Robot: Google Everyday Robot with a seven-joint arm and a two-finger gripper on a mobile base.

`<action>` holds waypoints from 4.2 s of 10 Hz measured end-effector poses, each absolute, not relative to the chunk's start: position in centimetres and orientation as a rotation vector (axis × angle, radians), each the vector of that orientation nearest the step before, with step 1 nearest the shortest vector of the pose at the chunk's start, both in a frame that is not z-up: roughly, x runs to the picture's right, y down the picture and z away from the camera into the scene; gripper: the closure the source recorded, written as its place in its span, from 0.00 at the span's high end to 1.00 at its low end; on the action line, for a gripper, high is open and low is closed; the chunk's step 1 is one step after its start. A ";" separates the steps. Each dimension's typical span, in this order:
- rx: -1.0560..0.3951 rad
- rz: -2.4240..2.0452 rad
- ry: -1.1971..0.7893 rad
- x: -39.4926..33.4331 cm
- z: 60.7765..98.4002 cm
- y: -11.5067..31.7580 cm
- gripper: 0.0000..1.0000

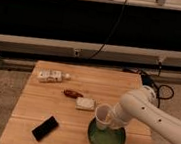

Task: Place the ceramic cup in the ceramic bowl

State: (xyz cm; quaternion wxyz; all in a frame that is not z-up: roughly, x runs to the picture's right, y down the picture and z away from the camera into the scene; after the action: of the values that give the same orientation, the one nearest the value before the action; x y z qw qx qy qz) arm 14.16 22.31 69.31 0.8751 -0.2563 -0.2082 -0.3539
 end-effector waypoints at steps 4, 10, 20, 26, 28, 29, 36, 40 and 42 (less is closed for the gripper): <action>-0.532 -0.744 -0.437 14.2 69.1 22.4 0.02; -0.530 -0.750 -0.439 14.2 68.9 22.5 0.02; -0.521 -0.762 -0.444 14.2 68.5 22.5 0.02; -0.513 -0.768 -0.446 14.2 68.3 22.6 0.02; -0.510 -0.770 -0.447 14.2 68.3 22.6 0.02; -0.508 -0.771 -0.448 14.2 68.2 22.6 0.02; -0.501 -0.776 -0.449 14.2 68.1 22.6 0.02; -0.498 -0.777 -0.450 14.1 68.1 22.7 0.02; -0.496 -0.778 -0.450 14.1 68.1 22.7 0.02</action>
State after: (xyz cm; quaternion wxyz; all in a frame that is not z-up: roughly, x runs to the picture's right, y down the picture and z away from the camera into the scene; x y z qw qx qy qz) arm 14.13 22.73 68.09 0.8713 -0.2371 -0.2150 -0.3721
